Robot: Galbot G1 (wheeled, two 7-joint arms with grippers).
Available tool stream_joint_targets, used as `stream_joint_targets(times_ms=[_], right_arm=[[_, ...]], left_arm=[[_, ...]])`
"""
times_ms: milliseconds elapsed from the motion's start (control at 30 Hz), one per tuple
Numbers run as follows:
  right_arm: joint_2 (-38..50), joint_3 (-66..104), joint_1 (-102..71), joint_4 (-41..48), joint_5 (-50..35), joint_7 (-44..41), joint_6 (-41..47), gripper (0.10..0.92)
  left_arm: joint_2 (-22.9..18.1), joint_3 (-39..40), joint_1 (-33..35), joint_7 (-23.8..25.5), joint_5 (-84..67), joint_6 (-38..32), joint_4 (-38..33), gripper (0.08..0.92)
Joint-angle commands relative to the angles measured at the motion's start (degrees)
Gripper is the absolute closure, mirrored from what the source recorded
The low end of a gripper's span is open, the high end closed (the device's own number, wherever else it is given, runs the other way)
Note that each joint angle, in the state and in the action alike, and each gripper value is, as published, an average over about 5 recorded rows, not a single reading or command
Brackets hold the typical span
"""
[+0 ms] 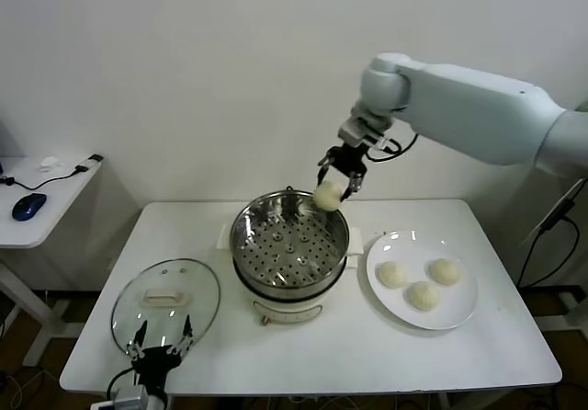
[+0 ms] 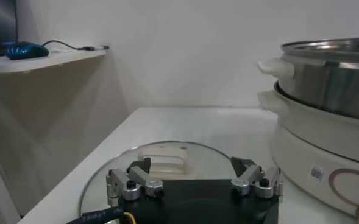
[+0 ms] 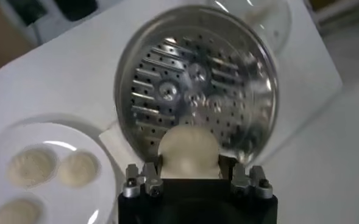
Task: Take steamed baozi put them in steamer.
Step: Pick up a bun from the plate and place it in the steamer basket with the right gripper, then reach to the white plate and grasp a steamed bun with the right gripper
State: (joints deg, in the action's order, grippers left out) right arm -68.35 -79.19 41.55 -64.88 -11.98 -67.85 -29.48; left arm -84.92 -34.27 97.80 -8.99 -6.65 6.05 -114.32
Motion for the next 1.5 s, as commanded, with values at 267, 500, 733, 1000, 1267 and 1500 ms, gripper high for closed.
stream_joint_targets(times_ms=[267, 500, 733, 1000, 1267, 1500], right_arm=[[-12.26, 14.03, -18.86, 23.69, 28.21, 7.17, -20.52, 0.397], [-17.24, 17.88, -21.43, 34.21, 29.76, 9.30, -20.52, 0.397], [-19.59, 17.40, -22.11, 36.08, 27.78, 9.39, -20.52, 0.364], [-17.68, 15.49, -18.94, 33.06, 22.82, 9.68, -20.52, 0.212], [-5.47, -0.10, -2.98, 17.59, -8.38, 1.58, -17.17, 0.202], [12.84, -23.98, 11.65, 2.93, -23.09, 4.96, 10.46, 0.203]], left_arm=[[0.39, 0.29, 0.00, -0.08, 0.17, 0.24, 0.55, 0.177], [0.42, 0.16, -0.74, -0.31, -0.05, 0.33, 1.17, 0.177], [0.59, 0.01, -1.01, -0.63, -0.40, 0.23, 1.44, 0.177], [0.51, 0.00, -1.05, -0.79, -0.45, 0.43, 0.83, 0.177], [0.39, 0.46, -0.16, -0.65, -0.23, 0.48, -0.58, 0.177], [0.66, 0.72, 0.14, -0.60, -0.18, 0.40, -1.09, 0.177]])
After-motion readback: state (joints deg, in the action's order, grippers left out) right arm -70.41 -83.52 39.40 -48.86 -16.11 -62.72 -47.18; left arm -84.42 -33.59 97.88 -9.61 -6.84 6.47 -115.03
